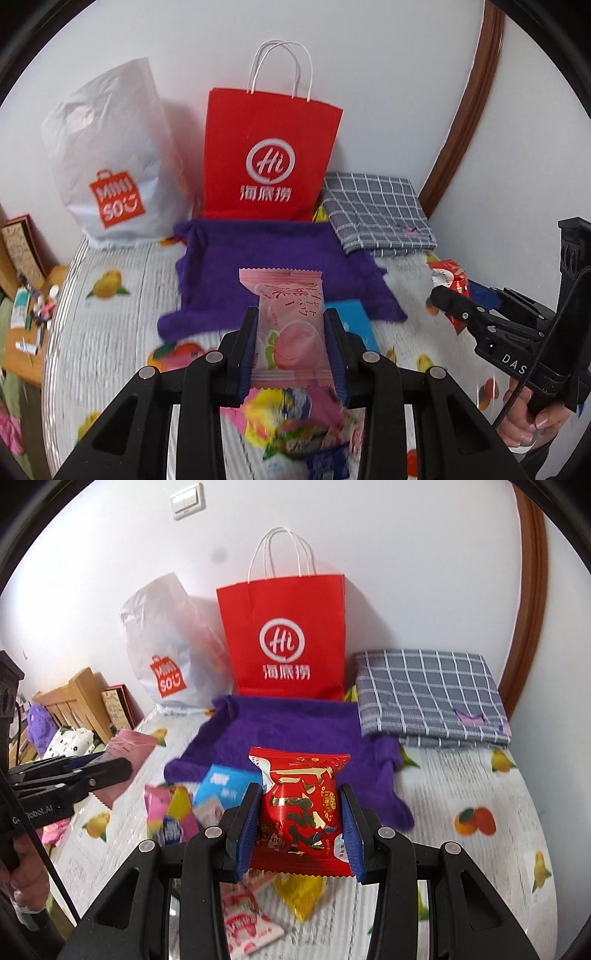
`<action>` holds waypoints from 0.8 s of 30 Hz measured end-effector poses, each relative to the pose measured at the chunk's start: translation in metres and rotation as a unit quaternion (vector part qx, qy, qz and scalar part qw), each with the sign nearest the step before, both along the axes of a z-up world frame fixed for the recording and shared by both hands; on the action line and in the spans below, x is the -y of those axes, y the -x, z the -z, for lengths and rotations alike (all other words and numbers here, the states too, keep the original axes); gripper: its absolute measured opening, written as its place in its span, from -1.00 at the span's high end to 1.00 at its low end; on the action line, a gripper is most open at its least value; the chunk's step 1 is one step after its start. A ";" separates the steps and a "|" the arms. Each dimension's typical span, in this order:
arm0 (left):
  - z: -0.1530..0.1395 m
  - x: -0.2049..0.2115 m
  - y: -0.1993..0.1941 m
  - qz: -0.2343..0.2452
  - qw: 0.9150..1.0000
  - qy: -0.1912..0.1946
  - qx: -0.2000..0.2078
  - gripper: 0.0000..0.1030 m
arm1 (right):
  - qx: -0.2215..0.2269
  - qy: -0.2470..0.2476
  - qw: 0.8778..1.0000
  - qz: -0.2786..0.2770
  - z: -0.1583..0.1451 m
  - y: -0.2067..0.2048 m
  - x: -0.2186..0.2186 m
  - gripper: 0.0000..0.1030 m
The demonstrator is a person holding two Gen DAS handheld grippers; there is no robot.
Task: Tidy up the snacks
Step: 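Carry the pink packet with the left tool while the right tool carries the red packet onto the purple towel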
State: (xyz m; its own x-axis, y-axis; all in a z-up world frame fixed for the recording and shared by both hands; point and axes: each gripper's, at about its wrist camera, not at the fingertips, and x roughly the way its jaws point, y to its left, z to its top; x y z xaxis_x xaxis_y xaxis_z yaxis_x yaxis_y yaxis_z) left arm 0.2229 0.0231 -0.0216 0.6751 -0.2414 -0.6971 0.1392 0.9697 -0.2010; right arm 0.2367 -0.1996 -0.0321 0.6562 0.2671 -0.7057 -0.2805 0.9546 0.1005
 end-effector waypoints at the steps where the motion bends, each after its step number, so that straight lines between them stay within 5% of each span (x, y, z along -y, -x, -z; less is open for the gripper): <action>1: -0.003 0.000 -0.007 0.001 1.000 0.001 0.001 0.37 | 0.001 0.001 1.000 -0.001 -0.003 -0.005 -0.002 0.20; 10: -0.012 -0.008 -0.059 -0.009 1.000 -0.005 0.000 0.37 | 0.003 0.005 1.000 -0.010 -0.017 -0.071 -0.013 0.20; 24: 0.009 -0.039 -0.128 -0.027 0.999 -0.001 -0.029 0.37 | -0.021 0.002 1.000 -0.021 0.007 -0.159 -0.025 0.20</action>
State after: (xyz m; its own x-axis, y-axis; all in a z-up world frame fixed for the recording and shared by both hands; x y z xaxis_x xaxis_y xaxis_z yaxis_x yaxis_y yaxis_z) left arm 0.3508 0.0626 -0.0303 0.6455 -0.2041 -0.7360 0.0753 0.9759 -0.2047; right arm 0.3960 -0.1751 -0.0386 0.6145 0.2915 -0.7331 -0.3168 0.9422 0.1091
